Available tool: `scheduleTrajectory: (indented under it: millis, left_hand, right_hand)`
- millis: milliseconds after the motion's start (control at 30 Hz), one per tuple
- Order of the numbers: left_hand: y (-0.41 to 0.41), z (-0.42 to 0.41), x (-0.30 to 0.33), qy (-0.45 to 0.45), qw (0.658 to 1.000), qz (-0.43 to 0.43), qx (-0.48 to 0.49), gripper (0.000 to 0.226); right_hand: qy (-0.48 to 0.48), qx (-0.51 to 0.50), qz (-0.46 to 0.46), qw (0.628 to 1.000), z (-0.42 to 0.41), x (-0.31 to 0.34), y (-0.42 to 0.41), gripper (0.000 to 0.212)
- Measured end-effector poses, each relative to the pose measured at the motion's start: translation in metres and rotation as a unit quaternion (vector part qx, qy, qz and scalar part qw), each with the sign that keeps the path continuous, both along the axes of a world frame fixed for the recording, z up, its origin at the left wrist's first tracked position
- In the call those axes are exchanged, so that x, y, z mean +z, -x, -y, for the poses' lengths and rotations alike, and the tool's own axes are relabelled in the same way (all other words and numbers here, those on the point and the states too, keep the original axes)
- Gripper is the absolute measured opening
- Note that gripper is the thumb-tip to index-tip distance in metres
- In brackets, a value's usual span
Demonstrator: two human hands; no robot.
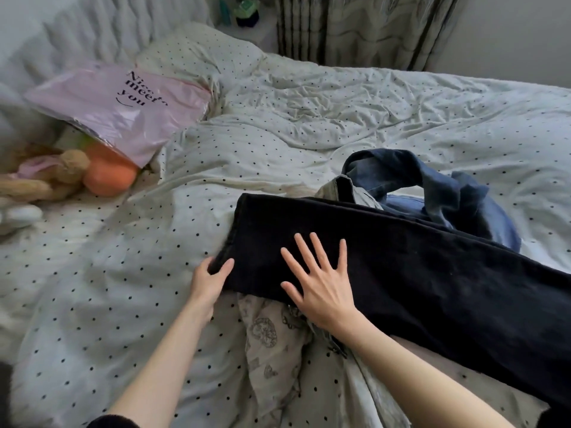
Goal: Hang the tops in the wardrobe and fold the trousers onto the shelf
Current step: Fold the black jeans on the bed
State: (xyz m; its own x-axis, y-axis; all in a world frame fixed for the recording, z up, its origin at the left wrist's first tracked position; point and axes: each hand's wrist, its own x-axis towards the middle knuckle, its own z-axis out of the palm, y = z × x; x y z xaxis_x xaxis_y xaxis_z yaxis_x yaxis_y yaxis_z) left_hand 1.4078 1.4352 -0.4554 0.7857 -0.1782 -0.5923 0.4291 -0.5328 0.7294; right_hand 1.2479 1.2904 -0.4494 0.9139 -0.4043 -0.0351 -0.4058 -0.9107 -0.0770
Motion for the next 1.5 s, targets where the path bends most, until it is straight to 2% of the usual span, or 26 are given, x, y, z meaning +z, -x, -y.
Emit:
scheduleTrajectory:
  millis: [67, 133, 233, 333, 467, 633, 667, 767, 800, 867, 933, 967, 1000, 1067, 1100, 1167, 1200, 1233, 1267, 1300, 1333, 1367, 1400, 1467, 1500]
  left_hand:
    - [-0.011, -0.001, 0.005, 0.11, 0.972, -0.184, 0.096, 0.034]
    - [-0.014, 0.001, 0.011, 0.112, 0.951, -0.271, 0.098, 0.024]
    - [-0.015, 0.002, 0.008, 0.131, 0.94, -0.301, 0.096, 0.031]
    - [-0.016, -0.005, 0.007, 0.179, 0.92, -0.304, 0.17, 0.025]
    - [-0.022, -0.017, 0.018, 0.15, 0.935, -0.29, 0.138, 0.01]
    - [-0.037, -0.02, 0.043, 0.117, 0.972, -0.202, 0.03, 0.006]
    - [-0.037, -0.02, 0.046, 0.111, 0.98, -0.161, 0.023, 0.007]
    - [-0.028, -0.015, 0.056, 0.076, 0.997, -0.015, -0.002, 0.014]
    - [-0.023, -0.012, 0.06, 0.076, 0.997, 0.025, -0.002, 0.016]
    - [-0.008, -0.003, 0.072, 0.078, 0.99, 0.12, 0.014, 0.017]
    - [0.014, 0.012, 0.093, 0.096, 0.966, 0.241, 0.02, 0.017]
    - [0.026, 0.022, 0.107, 0.111, 0.948, 0.297, 0.014, 0.016]
    - [0.04, 0.034, 0.12, 0.132, 0.929, 0.345, -0.005, 0.016]
    - [0.075, 0.058, 0.14, 0.175, 0.88, 0.433, -0.082, 0.013]
    - [0.098, 0.071, 0.146, 0.195, 0.849, 0.471, -0.141, 0.011]
    - [0.148, 0.097, 0.146, 0.22, 0.768, 0.527, -0.292, 0.011]
    - [0.17, 0.109, 0.137, 0.193, 0.726, 0.539, -0.381, 0.017]
    - [0.19, 0.118, 0.126, 0.118, 0.692, 0.519, -0.487, 0.03]
    - [0.206, 0.124, 0.113, 0.011, 0.662, 0.465, -0.588, 0.048]
    - [0.218, 0.13, 0.1, -0.078, 0.636, 0.401, -0.655, 0.063]
    - [0.222, 0.131, 0.086, -0.125, 0.629, 0.342, -0.687, 0.07]
    - [0.217, 0.126, 0.075, -0.127, 0.648, 0.306, -0.686, 0.068]
    - [0.212, 0.121, 0.065, -0.094, 0.684, 0.298, -0.659, 0.061]
    - [0.196, 0.107, 0.052, -0.031, 0.759, 0.367, -0.537, 0.047]
    - [0.185, 0.1, 0.05, -0.019, 0.793, 0.402, -0.456, 0.046]
  right_hand:
    - [0.004, 0.013, -0.024, 1.0, -0.001, -0.007, -0.009, 0.06]
    - [0.014, 0.013, -0.034, 0.999, 0.003, -0.015, -0.013, 0.062]
    - [0.023, 0.004, -0.045, 0.999, 0.003, -0.023, -0.015, 0.062]
    - [0.033, 0.008, -0.046, 0.998, 0.002, -0.025, -0.015, 0.063]
    - [0.031, -0.003, -0.053, 0.998, -0.004, -0.019, -0.014, 0.062]
    - [0.013, -0.023, 0.0, 1.0, -0.02, -0.011, -0.01, 0.054]
    - [0.017, -0.026, 0.01, 0.999, -0.023, -0.01, -0.01, 0.053]
    - [-0.014, -0.02, -0.048, 0.999, -0.02, -0.011, -0.011, 0.056]
    - [-0.038, -0.018, -0.059, 0.997, -0.018, -0.012, -0.013, 0.056]
    - [-0.132, -0.027, -0.018, 0.991, -0.013, -0.003, -0.015, 0.05]
    - [-0.295, -0.091, 0.077, 0.948, -0.005, 0.02, -0.005, 0.041]
    - [-0.373, -0.143, 0.138, 0.906, 0.001, 0.035, 0.002, 0.036]
    - [-0.442, -0.205, 0.202, 0.85, 0.008, 0.05, 0.014, 0.032]
    - [-0.556, -0.307, 0.294, 0.714, 0.026, 0.078, 0.046, 0.028]
    - [-0.592, -0.341, 0.329, 0.652, 0.036, 0.09, 0.066, 0.029]
    - [-0.613, -0.386, 0.401, 0.561, 0.058, 0.106, 0.109, 0.037]
    - [-0.608, -0.406, 0.432, 0.529, 0.066, 0.111, 0.127, 0.041]
    - [-0.594, -0.424, 0.452, 0.513, 0.072, 0.112, 0.144, 0.044]
    - [-0.578, -0.438, 0.462, 0.51, 0.076, 0.11, 0.158, 0.044]
    - [-0.56, -0.446, 0.463, 0.523, 0.079, 0.106, 0.172, 0.044]
    - [-0.542, -0.445, 0.451, 0.552, 0.077, 0.1, 0.179, 0.043]
    - [-0.512, -0.434, 0.432, 0.603, 0.072, 0.093, 0.181, 0.041]
    - [-0.465, -0.411, 0.407, 0.67, 0.067, 0.086, 0.182, 0.04]
    - [-0.345, -0.322, 0.344, 0.811, 0.054, 0.069, 0.179, 0.039]
    - [-0.289, -0.258, 0.307, 0.869, 0.047, 0.061, 0.173, 0.04]
